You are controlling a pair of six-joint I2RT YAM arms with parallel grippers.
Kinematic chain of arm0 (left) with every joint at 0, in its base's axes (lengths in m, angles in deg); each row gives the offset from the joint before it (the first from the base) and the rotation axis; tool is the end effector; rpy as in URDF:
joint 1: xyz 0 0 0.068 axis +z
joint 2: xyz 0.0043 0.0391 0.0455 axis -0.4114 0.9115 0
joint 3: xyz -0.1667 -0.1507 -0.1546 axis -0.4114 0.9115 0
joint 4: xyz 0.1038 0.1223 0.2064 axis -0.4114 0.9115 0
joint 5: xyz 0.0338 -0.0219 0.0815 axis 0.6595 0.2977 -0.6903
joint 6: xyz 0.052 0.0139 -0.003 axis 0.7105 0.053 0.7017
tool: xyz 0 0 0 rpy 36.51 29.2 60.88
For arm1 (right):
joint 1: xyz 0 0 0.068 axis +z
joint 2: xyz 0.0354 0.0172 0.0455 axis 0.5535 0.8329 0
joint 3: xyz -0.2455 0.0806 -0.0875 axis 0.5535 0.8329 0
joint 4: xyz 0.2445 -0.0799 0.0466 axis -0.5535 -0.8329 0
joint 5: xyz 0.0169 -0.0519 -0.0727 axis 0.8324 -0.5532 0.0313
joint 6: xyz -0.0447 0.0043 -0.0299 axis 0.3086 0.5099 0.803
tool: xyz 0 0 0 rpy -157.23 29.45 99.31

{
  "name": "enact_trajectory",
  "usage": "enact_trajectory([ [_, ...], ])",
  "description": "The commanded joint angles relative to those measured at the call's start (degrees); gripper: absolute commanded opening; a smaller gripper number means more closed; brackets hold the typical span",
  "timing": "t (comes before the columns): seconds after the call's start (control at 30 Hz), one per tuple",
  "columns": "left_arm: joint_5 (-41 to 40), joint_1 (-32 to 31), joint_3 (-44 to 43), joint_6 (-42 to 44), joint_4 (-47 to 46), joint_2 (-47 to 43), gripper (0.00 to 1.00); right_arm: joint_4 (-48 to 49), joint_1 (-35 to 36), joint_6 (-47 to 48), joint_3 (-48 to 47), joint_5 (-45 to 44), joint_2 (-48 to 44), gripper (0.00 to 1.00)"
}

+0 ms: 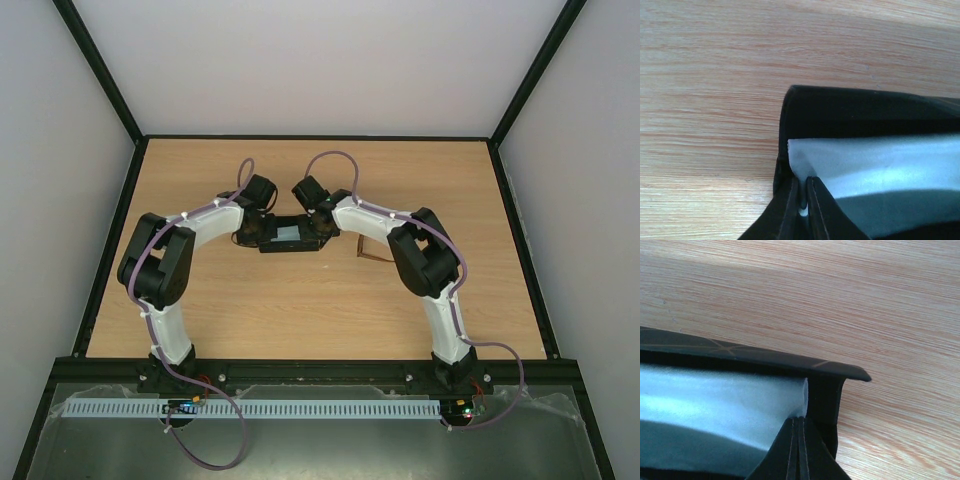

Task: Organize the sunglasses
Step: Place the glasses cleaning cloth in the sunglasses case.

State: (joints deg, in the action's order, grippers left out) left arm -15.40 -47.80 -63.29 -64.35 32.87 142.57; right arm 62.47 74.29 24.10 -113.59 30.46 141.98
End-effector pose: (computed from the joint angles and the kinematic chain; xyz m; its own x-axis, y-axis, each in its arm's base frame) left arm 0.3401 -0.1471 0.1623 -0.9164 -0.1776 -0.3587 -0.1106 0.9737 -0.1994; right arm 0.3562 0.3014 0.1703 -0.8265 -0.0858 -0.5563 -0.2357 0.9502 0.2037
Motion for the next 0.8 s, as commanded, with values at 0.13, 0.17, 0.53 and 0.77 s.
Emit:
enact_trajectory([
  [0.13,-0.7,0.0,0.4,0.4,0.6,-0.4,0.14,-4.0,0.2,-0.6,1.7,-2.6,-1.2,0.06],
  [0.17,-0.7,0.0,0.4,0.4,0.6,-0.5,0.15,-3.9,0.1,-0.6,1.7,-2.6,-1.4,0.06],
  [0.53,-0.6,0.0,0.0,0.2,0.4,-1.7,0.20,-3.2,0.1,-1.0,1.7,-3.1,-3.9,0.25],
  [0.77,-0.2,0.0,0.1,0.1,0.0,-2.6,0.29,-1.4,0.1,-1.6,2.9,-2.1,-6.8,0.31],
])
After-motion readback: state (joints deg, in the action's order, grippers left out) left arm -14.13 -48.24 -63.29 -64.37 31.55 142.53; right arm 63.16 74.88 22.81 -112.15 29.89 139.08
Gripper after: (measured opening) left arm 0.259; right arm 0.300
